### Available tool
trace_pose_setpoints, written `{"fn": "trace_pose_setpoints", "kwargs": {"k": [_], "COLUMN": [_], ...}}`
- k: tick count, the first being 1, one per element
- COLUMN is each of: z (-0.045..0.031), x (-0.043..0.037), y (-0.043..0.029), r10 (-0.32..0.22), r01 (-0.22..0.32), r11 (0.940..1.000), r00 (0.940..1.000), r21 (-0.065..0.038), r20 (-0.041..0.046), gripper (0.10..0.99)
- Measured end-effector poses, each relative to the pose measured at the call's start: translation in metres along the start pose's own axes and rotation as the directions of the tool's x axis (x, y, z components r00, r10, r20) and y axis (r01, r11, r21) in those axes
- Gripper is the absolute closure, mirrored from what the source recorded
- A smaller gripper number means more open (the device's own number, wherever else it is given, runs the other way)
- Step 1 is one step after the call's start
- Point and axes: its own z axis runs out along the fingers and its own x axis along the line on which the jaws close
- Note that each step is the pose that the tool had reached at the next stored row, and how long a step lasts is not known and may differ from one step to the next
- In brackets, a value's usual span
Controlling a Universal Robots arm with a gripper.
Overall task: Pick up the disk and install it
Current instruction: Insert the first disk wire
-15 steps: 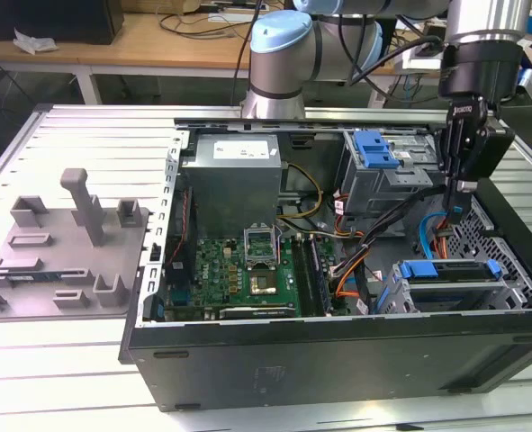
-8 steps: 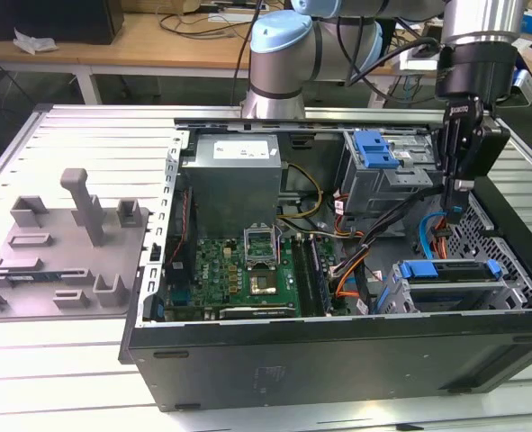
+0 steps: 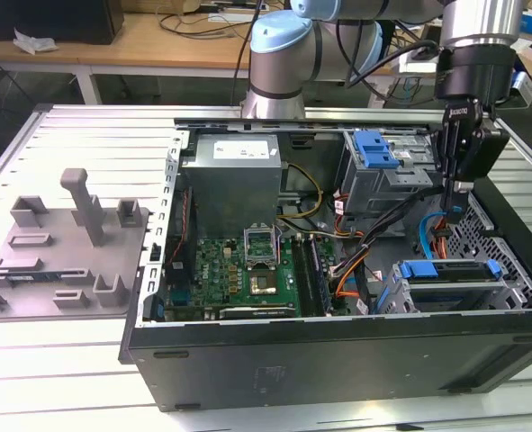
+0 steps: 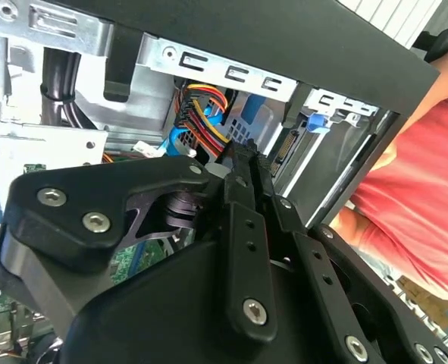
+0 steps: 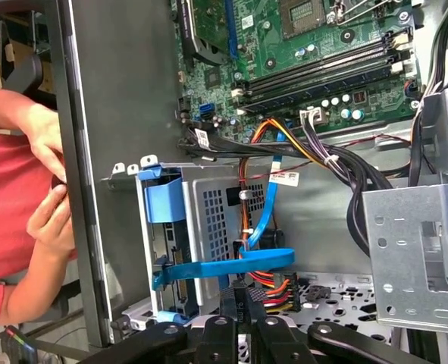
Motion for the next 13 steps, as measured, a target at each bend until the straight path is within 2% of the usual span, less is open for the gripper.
{"fn": "trace_pose_setpoints", "kwargs": {"k": [1,2,4,6,10,12,13], "z": [0.0008,0.0029,0.0068,0.0057,0.0044,0.0062,0.0072], "x": [0.0009,0.0042,0.0106,0.0180,0.0294,0.0366,0.0399], "y": [-0.0001,-0.0006,-0.0016,-0.0025,-0.0039,-0.0046,-0.0048], "r10": [0.000,0.000,0.000,-0.001,-0.001,-0.001,-0.001], "r01": [0.000,0.000,0.001,0.001,0.001,0.002,0.003], "r11": [1.0000,1.0000,1.0000,1.0000,1.0000,0.9999,0.9999], "r00": [1.0000,1.0000,0.9996,0.9990,0.9981,0.9964,0.9951], "r21": [0.000,-0.001,-0.004,-0.006,-0.008,-0.011,-0.013], "r20": [0.0005,0.0076,0.0278,0.0436,0.0610,0.0843,0.0990], "gripper": [0.922,0.922,0.922,0.922,0.922,0.922,0.922]}}
